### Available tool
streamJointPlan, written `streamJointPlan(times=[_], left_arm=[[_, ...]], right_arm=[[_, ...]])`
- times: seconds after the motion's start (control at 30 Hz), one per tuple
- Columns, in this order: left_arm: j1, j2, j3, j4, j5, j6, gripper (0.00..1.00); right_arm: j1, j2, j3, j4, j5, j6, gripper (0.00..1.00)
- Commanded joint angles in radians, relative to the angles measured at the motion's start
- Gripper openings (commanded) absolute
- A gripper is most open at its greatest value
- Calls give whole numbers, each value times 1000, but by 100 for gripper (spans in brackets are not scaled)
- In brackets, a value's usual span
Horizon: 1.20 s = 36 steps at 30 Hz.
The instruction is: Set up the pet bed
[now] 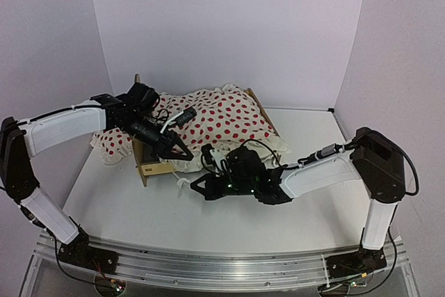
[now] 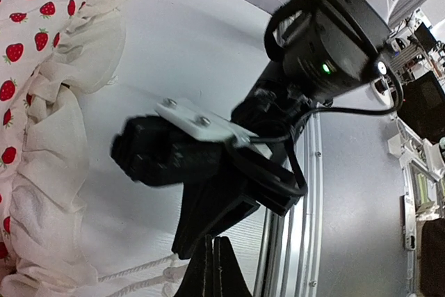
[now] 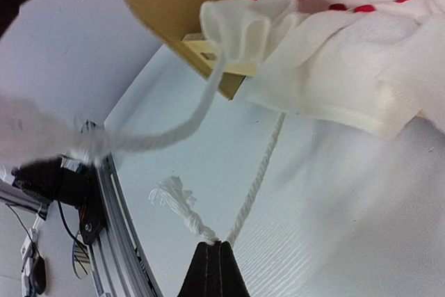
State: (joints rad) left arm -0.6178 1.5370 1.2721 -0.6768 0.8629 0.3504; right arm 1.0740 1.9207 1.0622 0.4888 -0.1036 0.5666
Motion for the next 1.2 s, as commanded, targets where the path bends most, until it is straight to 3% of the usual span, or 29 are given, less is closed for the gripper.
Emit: streamJointPlan(times=[0.0, 0.2, 0.43, 0.57, 0.67, 0.87, 1.0, 1.17], left_arm=[[-34, -67, -108, 1, -12, 163, 0], [-82, -106, -241, 46, -28, 308, 0], [-86, -84, -323, 217, -103, 340, 1], [-86, -137, -335, 211, -110, 407, 38], [-83, -218, -351, 213, -158, 428, 51], [-13, -318, -363, 176, -248, 417, 63], [22, -323, -395, 179, -309, 486, 76], [23, -274, -398, 158, -304, 607, 77]], right_arm=[[-37, -43, 48, 42, 13, 50, 0], [-53, -32, 94, 40, -9, 73, 0], [-53, 15, 145, 45, -69, 95, 0], [-53, 25, 141, 47, -82, 100, 0], [-53, 41, 149, 47, -110, 102, 0], [-42, 70, 159, 47, -150, 99, 0], [-30, 80, 172, 47, -172, 78, 0], [-12, 108, 222, 46, -228, 41, 0]])
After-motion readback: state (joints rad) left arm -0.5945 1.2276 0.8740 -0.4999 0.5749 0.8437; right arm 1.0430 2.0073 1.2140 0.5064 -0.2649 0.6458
